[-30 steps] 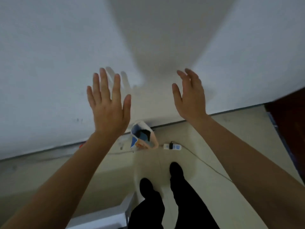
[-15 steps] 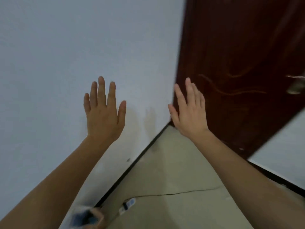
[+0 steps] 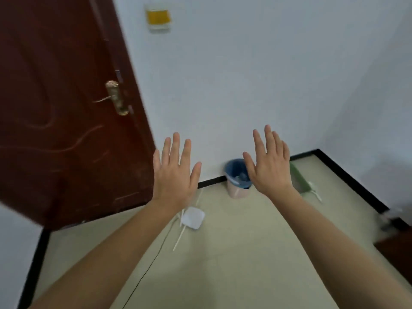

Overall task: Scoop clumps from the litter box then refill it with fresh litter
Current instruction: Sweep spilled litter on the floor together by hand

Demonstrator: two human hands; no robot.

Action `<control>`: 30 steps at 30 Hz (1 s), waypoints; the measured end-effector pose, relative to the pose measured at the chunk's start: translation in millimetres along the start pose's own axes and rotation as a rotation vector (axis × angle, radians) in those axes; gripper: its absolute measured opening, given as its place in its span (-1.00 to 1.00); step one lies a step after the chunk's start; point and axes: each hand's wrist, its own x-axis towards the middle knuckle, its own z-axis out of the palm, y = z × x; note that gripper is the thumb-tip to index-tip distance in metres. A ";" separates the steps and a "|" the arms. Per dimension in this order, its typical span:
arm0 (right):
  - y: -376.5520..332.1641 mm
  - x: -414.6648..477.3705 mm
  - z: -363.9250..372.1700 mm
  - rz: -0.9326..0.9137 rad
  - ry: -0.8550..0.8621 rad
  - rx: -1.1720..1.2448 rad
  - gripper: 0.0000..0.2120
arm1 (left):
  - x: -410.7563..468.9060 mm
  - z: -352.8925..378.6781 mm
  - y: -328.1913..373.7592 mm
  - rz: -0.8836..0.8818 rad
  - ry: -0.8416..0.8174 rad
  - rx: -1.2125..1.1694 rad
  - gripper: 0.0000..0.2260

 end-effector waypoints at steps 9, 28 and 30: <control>196.4 20.5 51.5 0.338 -0.124 -0.110 -0.41 | 141.5 157.3 123.7 0.259 -0.155 -0.101 -0.46; 474.1 127.4 138.0 0.656 -0.338 -0.186 -0.42 | 384.4 400.9 378.0 0.473 -0.495 -0.154 -0.45; 510.4 128.1 161.4 0.650 -0.389 -0.148 -0.41 | 385.6 429.2 401.7 0.451 -0.527 -0.155 -0.45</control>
